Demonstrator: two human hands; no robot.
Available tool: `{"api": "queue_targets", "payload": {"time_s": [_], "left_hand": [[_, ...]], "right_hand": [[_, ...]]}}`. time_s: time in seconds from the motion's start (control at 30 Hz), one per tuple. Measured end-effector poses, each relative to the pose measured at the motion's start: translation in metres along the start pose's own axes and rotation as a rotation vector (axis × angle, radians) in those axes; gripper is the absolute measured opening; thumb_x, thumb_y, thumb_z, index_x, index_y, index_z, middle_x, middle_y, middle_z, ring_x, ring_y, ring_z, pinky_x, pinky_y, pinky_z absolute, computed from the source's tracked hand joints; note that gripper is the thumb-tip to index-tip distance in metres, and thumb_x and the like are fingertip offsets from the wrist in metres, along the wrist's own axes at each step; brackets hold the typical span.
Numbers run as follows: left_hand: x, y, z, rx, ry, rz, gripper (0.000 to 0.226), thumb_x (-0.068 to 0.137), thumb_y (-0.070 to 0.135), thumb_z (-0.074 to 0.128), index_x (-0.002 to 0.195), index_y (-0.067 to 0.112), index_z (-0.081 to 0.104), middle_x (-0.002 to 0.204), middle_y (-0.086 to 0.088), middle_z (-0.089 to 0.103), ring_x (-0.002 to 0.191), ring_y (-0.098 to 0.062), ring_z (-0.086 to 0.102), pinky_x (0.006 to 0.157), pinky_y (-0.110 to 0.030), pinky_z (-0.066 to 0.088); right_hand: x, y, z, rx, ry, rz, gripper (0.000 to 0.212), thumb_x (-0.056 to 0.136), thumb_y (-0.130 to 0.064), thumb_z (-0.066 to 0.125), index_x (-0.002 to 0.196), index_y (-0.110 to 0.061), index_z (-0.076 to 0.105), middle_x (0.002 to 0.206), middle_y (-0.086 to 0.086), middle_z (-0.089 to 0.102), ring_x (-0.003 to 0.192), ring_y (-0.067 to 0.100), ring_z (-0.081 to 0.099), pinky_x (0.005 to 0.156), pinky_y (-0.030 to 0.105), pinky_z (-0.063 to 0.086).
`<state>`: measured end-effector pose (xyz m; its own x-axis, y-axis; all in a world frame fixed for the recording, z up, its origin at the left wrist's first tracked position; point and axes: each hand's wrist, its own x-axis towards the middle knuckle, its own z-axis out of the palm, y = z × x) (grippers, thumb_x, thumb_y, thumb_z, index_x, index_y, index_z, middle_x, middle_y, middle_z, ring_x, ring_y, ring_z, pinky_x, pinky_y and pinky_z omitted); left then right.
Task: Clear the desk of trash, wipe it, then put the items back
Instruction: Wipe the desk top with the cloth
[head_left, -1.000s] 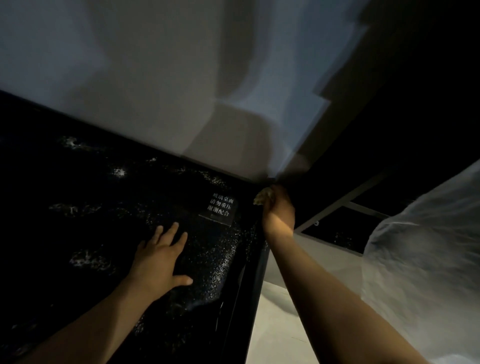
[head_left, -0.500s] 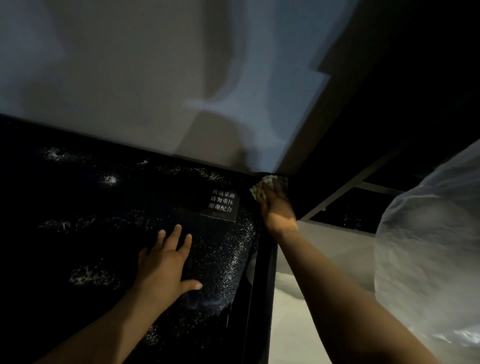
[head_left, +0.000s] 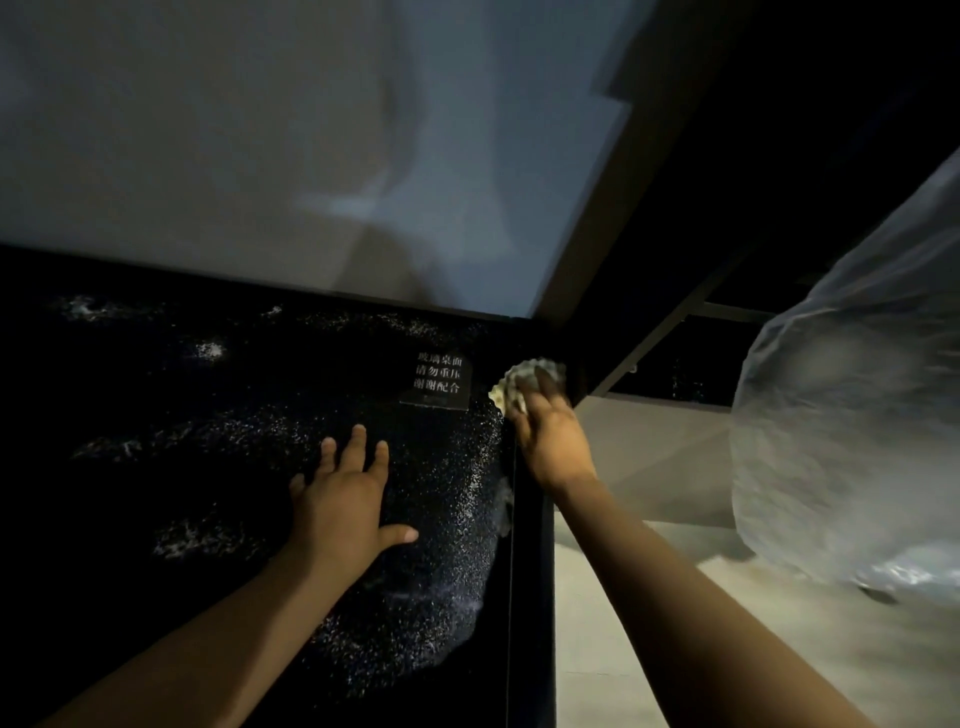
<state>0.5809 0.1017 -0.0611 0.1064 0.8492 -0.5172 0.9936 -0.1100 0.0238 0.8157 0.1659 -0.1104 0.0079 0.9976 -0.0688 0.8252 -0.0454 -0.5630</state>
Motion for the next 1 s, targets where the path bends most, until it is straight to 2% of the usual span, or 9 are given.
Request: {"api": "queue_targets", "payload": {"time_s": [0.2,0.77,1.0], "left_hand": [[0.001,-0.001,0.002,-0.004,0.004,0.006,0.107,0.076,0.074,0.053,0.153,0.021,0.003,0.160,-0.008,-0.010,0.147,-0.035,0.003,0.111,-0.051,0.032],[0.001,0.002,-0.005,0.001,-0.042,0.008,0.105,0.079,0.070,0.055,0.153,0.018,0.001,0.160,-0.010,-0.012,0.146,-0.039,0.001,0.112,-0.055,0.029],[0.000,-0.001,-0.004,0.005,-0.019,0.034,0.106,0.078,0.073,0.052,0.153,0.018,0.001,0.160,-0.011,-0.010,0.146,-0.040,0.003,0.111,-0.056,0.029]], "right_hand": [[-0.027,-0.003,0.005,0.006,-0.003,0.027,0.046,0.099,-0.027,0.049,0.144,-0.020,0.042,0.157,0.008,0.023,0.146,0.026,0.017,0.115,0.022,0.010],[-0.084,-0.010,0.015,0.000,-0.004,0.095,0.047,0.098,-0.031,0.050,0.144,-0.025,0.041,0.158,0.001,0.023,0.145,0.022,0.020,0.119,0.030,0.017],[-0.123,-0.021,0.018,-0.002,0.008,0.137,0.047,0.098,-0.027,0.050,0.144,-0.024,0.042,0.158,0.001,0.022,0.145,0.022,0.019,0.115,0.022,0.010]]}}
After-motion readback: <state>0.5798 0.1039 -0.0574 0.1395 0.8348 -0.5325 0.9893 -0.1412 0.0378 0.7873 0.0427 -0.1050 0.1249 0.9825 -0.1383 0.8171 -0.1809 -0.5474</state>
